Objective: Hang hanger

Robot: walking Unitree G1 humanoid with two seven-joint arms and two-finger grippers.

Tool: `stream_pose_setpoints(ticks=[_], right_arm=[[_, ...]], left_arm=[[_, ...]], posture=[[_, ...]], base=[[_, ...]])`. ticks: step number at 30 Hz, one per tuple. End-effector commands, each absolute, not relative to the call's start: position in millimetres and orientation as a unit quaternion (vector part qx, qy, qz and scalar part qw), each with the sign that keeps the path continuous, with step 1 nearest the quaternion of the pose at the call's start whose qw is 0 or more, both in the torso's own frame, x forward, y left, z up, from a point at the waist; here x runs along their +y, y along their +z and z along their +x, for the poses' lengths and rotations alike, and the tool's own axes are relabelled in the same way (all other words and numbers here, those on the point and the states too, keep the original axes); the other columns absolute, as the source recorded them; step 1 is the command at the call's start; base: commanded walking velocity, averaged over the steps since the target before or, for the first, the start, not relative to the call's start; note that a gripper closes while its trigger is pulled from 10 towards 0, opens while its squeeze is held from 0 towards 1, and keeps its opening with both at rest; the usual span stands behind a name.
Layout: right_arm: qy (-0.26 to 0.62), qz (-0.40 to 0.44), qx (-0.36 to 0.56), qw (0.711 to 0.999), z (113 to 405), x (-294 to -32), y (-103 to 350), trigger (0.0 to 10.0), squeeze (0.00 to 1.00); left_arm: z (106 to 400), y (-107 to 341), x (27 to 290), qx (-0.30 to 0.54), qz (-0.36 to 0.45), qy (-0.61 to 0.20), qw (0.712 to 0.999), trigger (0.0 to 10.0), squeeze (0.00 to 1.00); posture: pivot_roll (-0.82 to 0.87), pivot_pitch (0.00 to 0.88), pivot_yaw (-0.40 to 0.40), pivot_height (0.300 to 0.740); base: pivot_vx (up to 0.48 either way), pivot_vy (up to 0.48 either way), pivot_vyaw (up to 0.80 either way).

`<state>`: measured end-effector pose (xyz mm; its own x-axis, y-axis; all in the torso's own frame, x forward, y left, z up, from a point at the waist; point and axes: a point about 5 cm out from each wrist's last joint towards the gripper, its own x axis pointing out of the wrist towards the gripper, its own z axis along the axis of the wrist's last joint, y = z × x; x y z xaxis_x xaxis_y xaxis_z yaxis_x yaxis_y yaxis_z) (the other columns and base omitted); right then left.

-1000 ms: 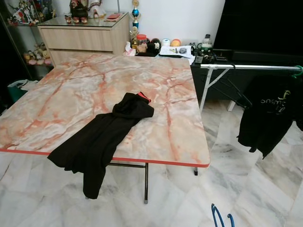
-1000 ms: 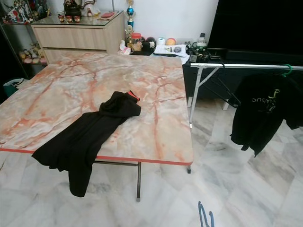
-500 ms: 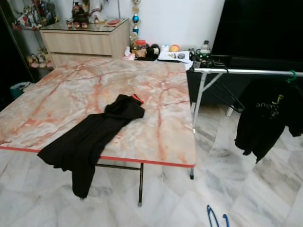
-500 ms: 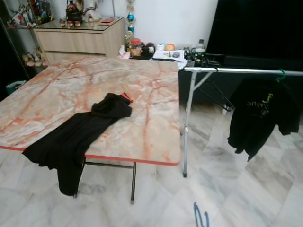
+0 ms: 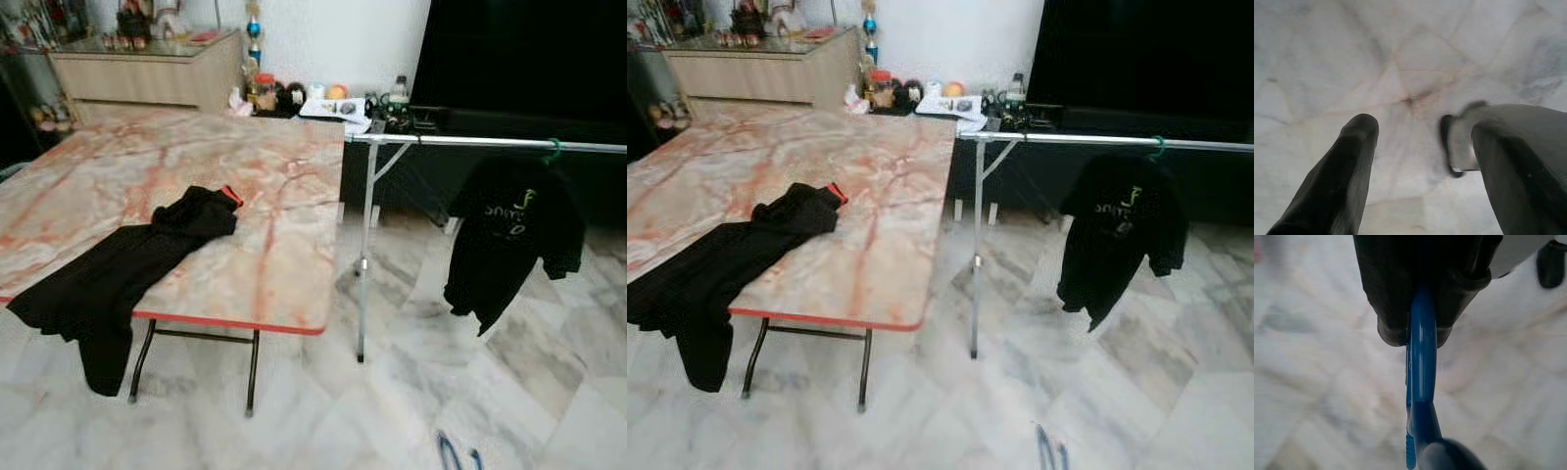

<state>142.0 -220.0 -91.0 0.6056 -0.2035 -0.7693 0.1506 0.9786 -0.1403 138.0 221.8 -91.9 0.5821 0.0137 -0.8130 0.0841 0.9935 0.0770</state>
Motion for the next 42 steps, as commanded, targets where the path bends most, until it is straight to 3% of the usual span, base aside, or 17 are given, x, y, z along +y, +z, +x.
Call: stream_pose_setpoints(ticks=[1,30,42], right_arm=[[-0.092,-0.02,0.429,0.898,146.6,-210.4,-91.2,10.0,0.0],[-0.107,-0.007,0.436,0.894,147.5,-208.9,-92.1,10.0,0.0],[-0.11,0.0,0.442,0.89,144.5,-207.2,-93.8,10.0,0.0]], left_arm=[[130.7,-93.3,229.9,0.472,0.063,-0.012,0.879,10.0,0.0],[136.7,-92.0,225.7,0.463,0.059,-0.018,0.884,10.0,0.0],[137.9,-91.8,224.8,0.461,0.05,-0.016,0.886,10.0,0.0]], posture=[[0.16,0.05,-0.007,0.74],[0.15,0.03,0.004,0.74],[0.15,0.017,0.01,0.74]], base=[[0.0,-0.416,0.0],[0.0,-0.416,0.0],[0.0,0.0,0.0]])
